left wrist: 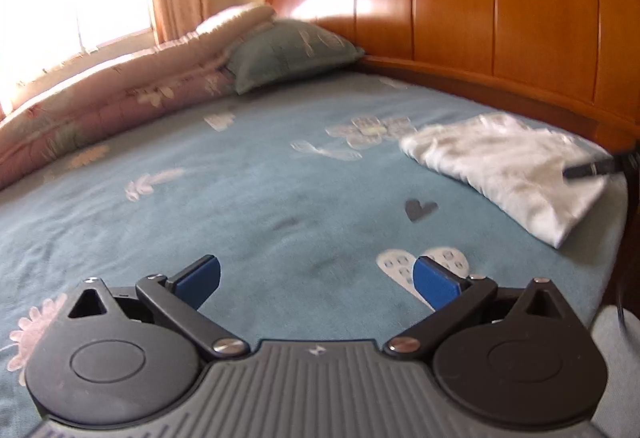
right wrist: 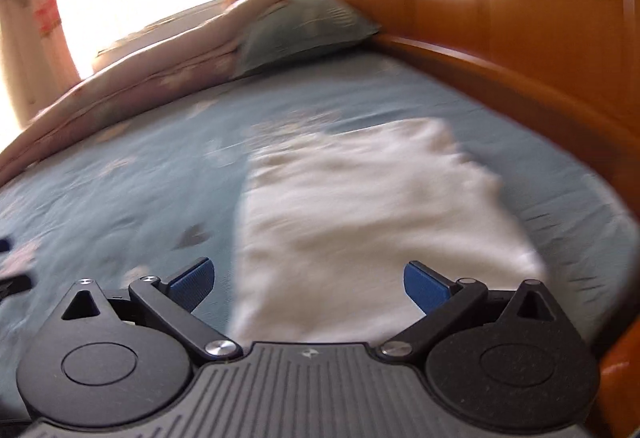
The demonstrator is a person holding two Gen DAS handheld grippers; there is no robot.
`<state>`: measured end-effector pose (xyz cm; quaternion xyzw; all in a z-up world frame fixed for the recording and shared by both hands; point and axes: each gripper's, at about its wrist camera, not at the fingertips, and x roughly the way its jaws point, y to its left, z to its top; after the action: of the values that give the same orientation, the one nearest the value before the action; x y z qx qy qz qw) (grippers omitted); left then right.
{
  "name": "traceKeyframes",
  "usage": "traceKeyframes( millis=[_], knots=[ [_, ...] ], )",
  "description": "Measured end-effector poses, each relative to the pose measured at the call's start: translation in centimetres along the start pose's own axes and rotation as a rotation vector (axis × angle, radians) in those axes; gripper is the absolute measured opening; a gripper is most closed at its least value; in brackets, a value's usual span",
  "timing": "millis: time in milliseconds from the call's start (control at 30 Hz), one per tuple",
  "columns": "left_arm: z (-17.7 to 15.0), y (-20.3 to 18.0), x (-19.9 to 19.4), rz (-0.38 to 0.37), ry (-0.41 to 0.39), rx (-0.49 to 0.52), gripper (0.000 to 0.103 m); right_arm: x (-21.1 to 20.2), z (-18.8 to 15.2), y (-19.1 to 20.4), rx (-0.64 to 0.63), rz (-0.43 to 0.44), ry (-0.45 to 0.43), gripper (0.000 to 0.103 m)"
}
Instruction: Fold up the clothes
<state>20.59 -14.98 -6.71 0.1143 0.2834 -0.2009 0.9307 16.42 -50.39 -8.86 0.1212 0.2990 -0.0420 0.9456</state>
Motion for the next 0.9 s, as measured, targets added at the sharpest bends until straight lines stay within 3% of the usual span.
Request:
traceKeyframes(
  millis=[67,167,400,533,733,833,900],
  knots=[
    [0.0,-0.1,0.5,-0.024,0.039,-0.013,0.102,1.0,0.1,-2.5,0.066,-0.073,0.029,0.103],
    [-0.2,-0.5,0.7,-0.047,0.061,-0.027,0.102,1.7,-0.6,-4.0,0.129,-0.113,0.080,0.103],
    [0.2,-1.5,0.5,-0.067,0.071,-0.033,0.102,-0.9,-1.4,0.6,0.022,-0.094,0.100,0.103],
    [0.4,-2.2,-0.2,-0.068,0.057,-0.025,0.102,-2.2,-1.3,2.7,0.029,-0.079,0.111,0.103],
    [0.8,-2.9,-2.0,-0.050,0.033,-0.015,0.102,-0.9,-1.1,6.4,-0.030,0.073,0.058,0.103],
    [1.0,-2.8,-3.1,-0.035,0.024,-0.025,0.102,2.4,-1.5,7.3,-0.015,0.081,0.150,0.103],
    [1.2,-2.6,-3.8,-0.028,0.012,-0.034,0.102,3.4,-1.8,7.8,-0.003,0.039,0.211,0.103]
  ],
)
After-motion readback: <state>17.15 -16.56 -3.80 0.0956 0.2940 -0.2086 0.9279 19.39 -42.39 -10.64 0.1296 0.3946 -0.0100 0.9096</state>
